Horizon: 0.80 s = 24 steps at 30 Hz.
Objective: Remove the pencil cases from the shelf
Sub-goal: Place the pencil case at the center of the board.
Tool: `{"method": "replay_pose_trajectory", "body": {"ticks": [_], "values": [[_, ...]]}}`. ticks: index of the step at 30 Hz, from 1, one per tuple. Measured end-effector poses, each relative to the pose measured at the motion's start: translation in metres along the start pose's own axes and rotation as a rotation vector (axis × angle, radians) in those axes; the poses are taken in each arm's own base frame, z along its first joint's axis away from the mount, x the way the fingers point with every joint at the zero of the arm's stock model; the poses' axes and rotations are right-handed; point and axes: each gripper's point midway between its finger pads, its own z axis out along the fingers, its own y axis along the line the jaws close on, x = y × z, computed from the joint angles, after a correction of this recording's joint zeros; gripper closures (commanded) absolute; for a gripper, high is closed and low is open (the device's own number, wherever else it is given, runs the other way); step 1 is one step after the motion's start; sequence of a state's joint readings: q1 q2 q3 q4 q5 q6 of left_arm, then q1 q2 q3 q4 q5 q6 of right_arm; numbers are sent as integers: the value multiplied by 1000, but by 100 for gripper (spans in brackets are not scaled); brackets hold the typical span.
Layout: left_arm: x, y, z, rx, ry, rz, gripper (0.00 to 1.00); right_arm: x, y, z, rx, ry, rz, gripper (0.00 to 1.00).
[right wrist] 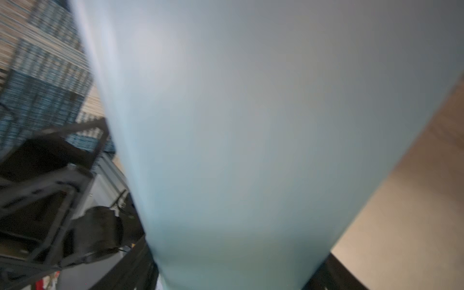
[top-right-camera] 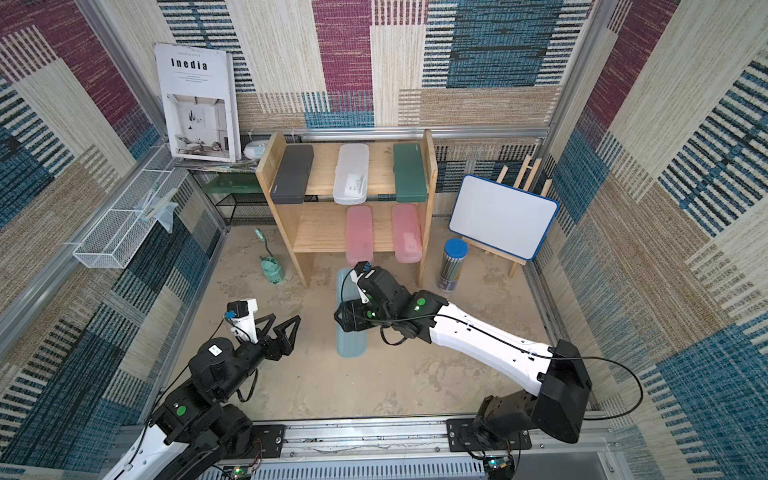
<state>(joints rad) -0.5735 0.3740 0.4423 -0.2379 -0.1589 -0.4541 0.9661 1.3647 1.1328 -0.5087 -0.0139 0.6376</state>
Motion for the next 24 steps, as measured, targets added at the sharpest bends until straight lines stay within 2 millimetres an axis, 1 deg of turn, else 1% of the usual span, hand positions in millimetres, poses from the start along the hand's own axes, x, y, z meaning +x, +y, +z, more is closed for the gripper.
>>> {"method": "replay_pose_trajectory", "body": {"ticks": [1,2,5,6,8,10,12,16,19,22,24], "values": [[2,1,2,-9,10,3,11,13,-14,1,40,34,11,41],[3,2,4,-18,18,5,11,35,-34,2,91,96,29,41],[8,5,11,-37,40,10,10,81,-89,-2,233,223,100,41],[9,6,12,-43,44,11,10,94,-107,-6,282,264,129,41],[13,8,15,-50,53,18,10,110,-131,-14,348,316,172,40],[17,9,18,-53,59,22,9,114,-146,-20,383,342,211,40],[21,11,20,-56,65,23,9,111,-161,-22,409,349,245,38],[30,14,25,-65,85,31,8,113,-198,-19,475,403,293,37],[32,15,28,-65,86,35,7,114,-221,-18,521,449,287,35],[38,17,31,-70,98,44,7,107,-237,-20,525,456,291,35],[43,20,32,-75,108,47,6,101,-243,-19,524,457,292,35]]}}
